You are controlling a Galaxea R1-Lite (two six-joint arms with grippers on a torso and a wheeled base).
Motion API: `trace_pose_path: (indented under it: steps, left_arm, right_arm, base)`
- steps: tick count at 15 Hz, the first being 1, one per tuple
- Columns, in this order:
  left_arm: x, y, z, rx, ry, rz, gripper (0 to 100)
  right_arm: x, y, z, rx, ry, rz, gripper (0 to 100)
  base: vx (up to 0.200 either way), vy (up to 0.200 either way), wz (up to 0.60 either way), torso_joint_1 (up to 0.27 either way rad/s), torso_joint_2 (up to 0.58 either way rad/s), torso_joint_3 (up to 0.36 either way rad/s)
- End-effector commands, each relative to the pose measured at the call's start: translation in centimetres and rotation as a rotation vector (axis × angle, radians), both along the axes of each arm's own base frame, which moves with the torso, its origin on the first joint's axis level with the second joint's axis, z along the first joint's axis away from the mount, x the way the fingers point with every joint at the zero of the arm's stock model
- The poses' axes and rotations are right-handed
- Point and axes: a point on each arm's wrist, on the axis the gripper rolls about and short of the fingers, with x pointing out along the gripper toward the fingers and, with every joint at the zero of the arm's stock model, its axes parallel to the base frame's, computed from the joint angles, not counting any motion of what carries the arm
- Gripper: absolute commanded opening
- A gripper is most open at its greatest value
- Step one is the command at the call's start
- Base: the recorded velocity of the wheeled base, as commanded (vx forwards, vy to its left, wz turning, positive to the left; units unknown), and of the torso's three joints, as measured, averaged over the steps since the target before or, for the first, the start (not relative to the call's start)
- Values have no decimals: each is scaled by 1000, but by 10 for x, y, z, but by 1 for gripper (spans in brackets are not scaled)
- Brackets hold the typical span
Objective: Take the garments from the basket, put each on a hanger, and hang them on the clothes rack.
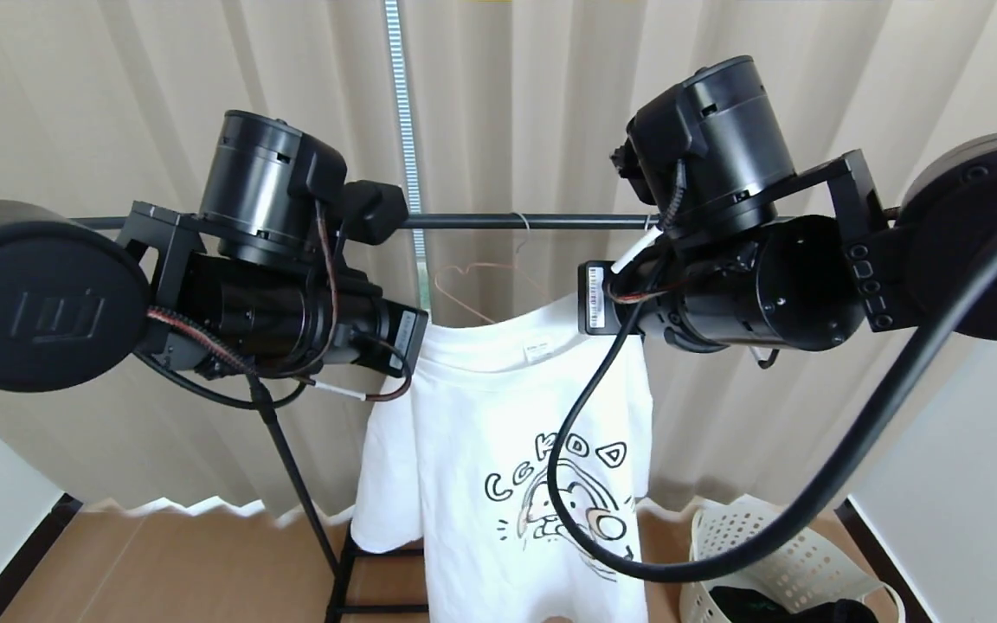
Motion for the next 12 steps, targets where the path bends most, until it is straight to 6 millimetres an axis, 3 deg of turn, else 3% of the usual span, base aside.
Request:
trace_pose_path:
  steps: [1,4,8,10,12]
  left_arm:
    - [-19,-4,-2,11,18,-42,0]
    - [-37,-15,-14,38,79,-97,0]
    - [-65,-50,-21,-18,151,-174,0]
    - [-69,-70,-25,-62,195,-182,0]
    - [-67,-78,-23,-93,202,-176,0]
  right_arm:
    - [8,1,-5,4,0,-15,0]
    - [10,4,-2,51,-38,-17,0]
    - [13,12,3,143,-92,-7,0]
    - [15,18,-1,163,-95,-6,0]
    - [14,19,-1,187,-92,-9,0]
  base:
    - [0,0,0,0,0,0]
    - [0,0,0,0,0,0]
    - [0,0,0,0,0,0]
    - [0,0,0,0,0,0]
    - [0,0,0,0,0,0]
